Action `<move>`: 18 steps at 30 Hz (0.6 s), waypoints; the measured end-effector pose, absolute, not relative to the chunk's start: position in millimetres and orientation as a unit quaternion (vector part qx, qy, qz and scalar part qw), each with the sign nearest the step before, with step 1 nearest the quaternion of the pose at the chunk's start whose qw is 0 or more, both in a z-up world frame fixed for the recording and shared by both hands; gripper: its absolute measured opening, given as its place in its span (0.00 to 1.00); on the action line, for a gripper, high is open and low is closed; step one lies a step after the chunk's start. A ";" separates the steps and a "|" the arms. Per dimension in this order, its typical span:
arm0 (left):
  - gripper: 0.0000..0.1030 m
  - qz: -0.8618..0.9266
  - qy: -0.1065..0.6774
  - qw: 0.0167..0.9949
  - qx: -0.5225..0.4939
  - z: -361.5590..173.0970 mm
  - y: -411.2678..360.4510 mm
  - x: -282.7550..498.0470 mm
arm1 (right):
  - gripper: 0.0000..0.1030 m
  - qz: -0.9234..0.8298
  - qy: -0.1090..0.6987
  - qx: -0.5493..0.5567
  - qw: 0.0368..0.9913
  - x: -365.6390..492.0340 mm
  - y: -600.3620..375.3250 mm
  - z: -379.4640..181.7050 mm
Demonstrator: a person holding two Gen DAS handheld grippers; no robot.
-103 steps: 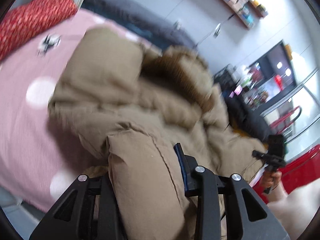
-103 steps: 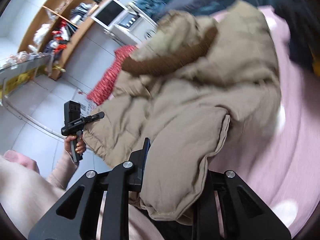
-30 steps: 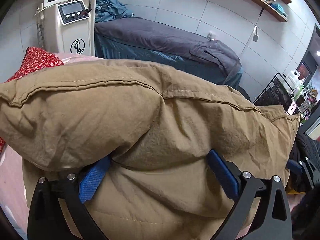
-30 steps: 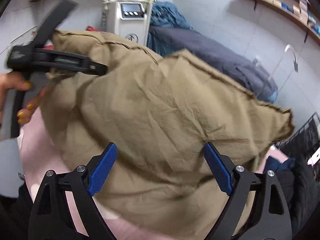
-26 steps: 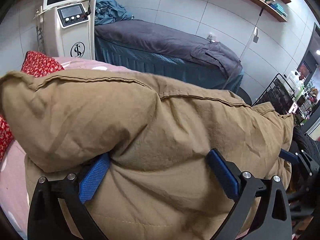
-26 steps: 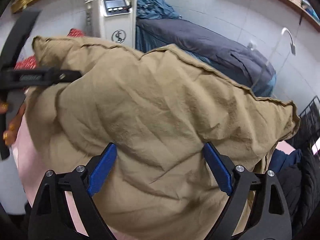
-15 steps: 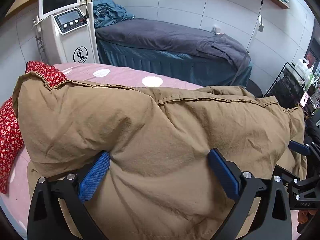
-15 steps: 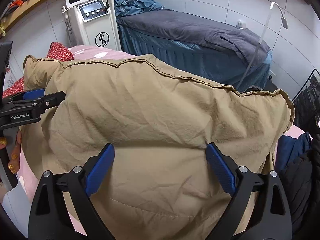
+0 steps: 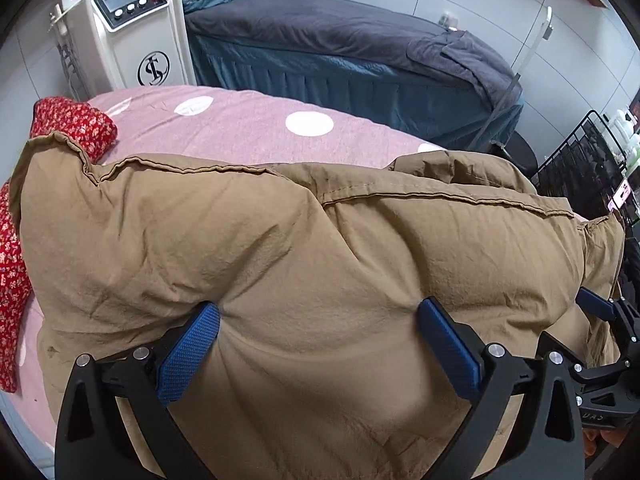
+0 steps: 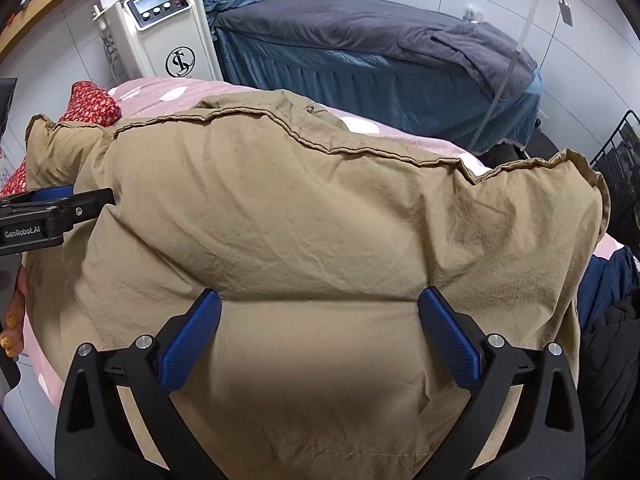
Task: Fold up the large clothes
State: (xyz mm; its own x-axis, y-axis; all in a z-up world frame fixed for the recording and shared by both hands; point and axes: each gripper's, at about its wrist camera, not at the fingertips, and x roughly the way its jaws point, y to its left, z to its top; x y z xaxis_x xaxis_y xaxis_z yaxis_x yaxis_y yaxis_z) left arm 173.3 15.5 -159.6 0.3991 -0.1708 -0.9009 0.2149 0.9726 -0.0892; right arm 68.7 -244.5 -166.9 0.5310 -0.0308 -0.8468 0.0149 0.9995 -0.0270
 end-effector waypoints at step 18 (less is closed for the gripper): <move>0.95 -0.099 0.510 0.852 0.071 -184.6 0.5 180.0 | 0.95 -0.021 0.502 -0.001 0.865 94.0 -248.5 -196.3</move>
